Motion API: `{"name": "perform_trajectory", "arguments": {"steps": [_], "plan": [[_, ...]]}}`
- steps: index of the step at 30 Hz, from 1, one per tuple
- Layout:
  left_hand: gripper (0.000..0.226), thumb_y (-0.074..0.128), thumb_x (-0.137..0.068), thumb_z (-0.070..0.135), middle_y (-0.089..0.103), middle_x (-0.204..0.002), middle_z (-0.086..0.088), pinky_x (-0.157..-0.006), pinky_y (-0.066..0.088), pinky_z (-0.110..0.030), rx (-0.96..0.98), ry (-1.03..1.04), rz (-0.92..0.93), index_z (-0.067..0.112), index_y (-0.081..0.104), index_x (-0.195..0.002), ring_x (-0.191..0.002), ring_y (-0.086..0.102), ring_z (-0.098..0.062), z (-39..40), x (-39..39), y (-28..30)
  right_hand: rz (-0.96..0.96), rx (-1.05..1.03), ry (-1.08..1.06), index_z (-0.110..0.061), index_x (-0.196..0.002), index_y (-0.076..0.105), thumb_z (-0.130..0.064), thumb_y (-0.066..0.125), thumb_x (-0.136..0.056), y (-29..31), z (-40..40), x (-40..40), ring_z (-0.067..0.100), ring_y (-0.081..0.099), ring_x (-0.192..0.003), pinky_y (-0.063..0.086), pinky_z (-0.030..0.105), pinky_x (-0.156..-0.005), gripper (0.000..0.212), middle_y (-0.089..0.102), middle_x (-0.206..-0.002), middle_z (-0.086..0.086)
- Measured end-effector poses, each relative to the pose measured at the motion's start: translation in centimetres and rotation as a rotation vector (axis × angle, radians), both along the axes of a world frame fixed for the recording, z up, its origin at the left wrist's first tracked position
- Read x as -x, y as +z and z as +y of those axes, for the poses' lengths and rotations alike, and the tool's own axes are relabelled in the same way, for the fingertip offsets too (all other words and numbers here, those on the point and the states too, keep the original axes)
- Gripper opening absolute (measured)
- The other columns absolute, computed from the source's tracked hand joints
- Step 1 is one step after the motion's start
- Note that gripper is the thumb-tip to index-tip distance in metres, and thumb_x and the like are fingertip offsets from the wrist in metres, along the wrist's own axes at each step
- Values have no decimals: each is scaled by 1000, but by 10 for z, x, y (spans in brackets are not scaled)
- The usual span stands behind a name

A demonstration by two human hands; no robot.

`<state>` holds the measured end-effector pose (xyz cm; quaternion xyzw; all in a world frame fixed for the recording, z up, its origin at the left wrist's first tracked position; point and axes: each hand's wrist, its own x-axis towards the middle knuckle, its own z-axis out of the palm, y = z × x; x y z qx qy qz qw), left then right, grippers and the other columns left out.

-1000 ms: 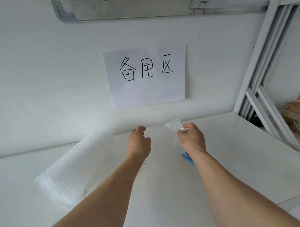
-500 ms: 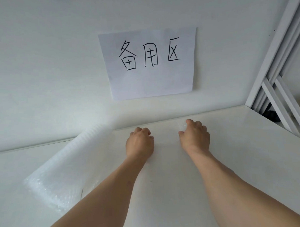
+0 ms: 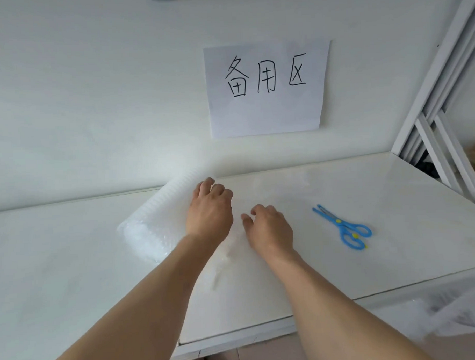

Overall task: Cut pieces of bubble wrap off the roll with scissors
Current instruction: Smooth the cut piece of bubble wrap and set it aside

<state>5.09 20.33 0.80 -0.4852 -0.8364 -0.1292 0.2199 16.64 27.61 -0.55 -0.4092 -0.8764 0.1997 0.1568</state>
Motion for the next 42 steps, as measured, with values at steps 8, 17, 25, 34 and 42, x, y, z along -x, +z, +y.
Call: {"name": "perform_trajectory", "arguments": {"steps": [8,17,25,34,42], "plan": [[35,36,-98,42,28,-150,1,-113,-6,-59,325,254,-46,31,56,-125,-144,-4,-40,-57,-4,10,-7,276,-159,-8,-128,45,-57,48,-93,12,-53,12,31,59,-117,46,36,-85,60,59,-128,11],[36,37,-97,41,26,-153,1,-112,14,-51,346,325,-105,30,53,-128,-143,5,-34,-85,-1,17,-139,182,-48,-8,-123,44,-49,57,-92,7,-96,21,30,62,-112,46,33,-79,53,64,-121,8],[32,41,-93,29,32,-149,2,-110,20,-46,320,331,-104,27,55,-122,-142,12,-32,-113,8,22,-210,-23,-1,-14,-124,55,-60,40,-94,-4,-120,21,29,43,-121,35,39,-99,56,47,-130,9],[31,38,-92,7,51,-131,-7,-110,24,-36,341,45,168,12,60,-112,-130,35,-30,-141,12,26,10,-13,51,-26,-113,62,-37,46,-99,-11,-115,18,26,52,-108,39,33,-87,24,57,-118,2],[27,44,-89,17,57,-119,-8,-116,11,-46,468,330,97,14,62,-109,-133,30,-33,-137,0,33,606,761,-7,-18,-93,62,-19,58,-96,9,-98,24,17,58,-56,48,26,-54,5,63,-81,6]]}}
